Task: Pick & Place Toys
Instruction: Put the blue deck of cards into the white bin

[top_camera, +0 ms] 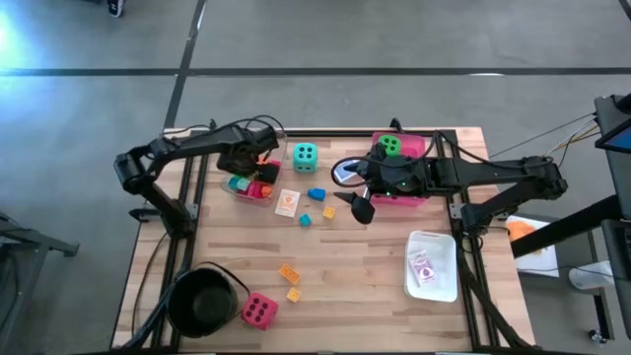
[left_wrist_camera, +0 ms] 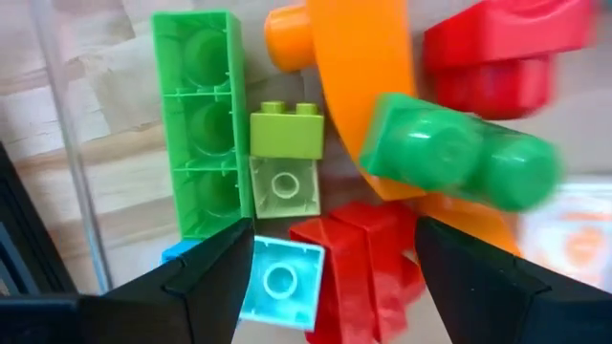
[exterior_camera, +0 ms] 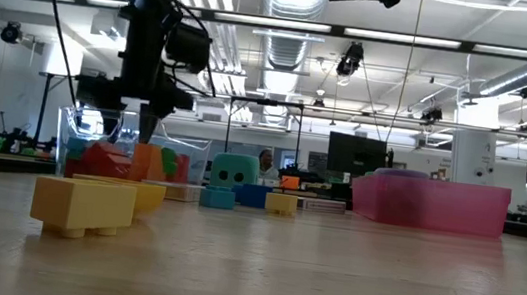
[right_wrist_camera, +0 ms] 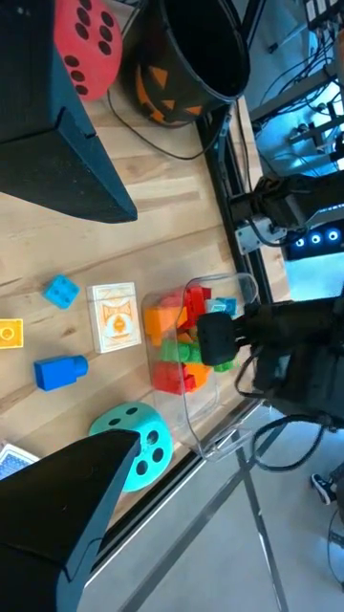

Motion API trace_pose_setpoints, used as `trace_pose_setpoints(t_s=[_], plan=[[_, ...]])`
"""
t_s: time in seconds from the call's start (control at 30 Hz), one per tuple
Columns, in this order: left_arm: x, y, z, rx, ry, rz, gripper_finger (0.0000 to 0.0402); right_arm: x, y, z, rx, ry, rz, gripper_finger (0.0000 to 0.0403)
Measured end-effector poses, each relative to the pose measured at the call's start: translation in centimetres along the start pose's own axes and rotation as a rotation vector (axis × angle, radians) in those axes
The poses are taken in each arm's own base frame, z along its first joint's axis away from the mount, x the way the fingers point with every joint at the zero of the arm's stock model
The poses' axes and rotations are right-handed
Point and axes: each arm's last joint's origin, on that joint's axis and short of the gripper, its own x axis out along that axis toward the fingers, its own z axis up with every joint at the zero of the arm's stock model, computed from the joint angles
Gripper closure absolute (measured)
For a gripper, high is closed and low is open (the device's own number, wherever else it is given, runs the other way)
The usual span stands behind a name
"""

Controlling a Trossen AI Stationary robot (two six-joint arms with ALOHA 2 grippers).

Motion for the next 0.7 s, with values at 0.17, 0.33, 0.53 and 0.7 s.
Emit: trace_pose_setpoints(t_s=[0.17,0.33,0.53,0.7], plan=[[-3.0,-0.5,-1.3,0.037,-0.047,-0.08,0.0109,0.0,0.0,0.0,0.001,0.0,0.0,0.0038],[-5.6,-3.4,-3.9,0.202,-0.12,-0.137,0.0109,0.0,0.0,0.0,-0.001,0.003,-0.001,0.0038],[-7.1,-6.8,-7.1,0.529,-0.23,-0.202,0.0109,-0.8,-0.3,-0.5,0.01,0.079,0.036,0.0038],[-7.3,-7.7,-8.5,0.618,-0.238,-0.233,0.0109,-3.2,-1.2,-0.8,0.049,0.118,0.015,0.0038]])
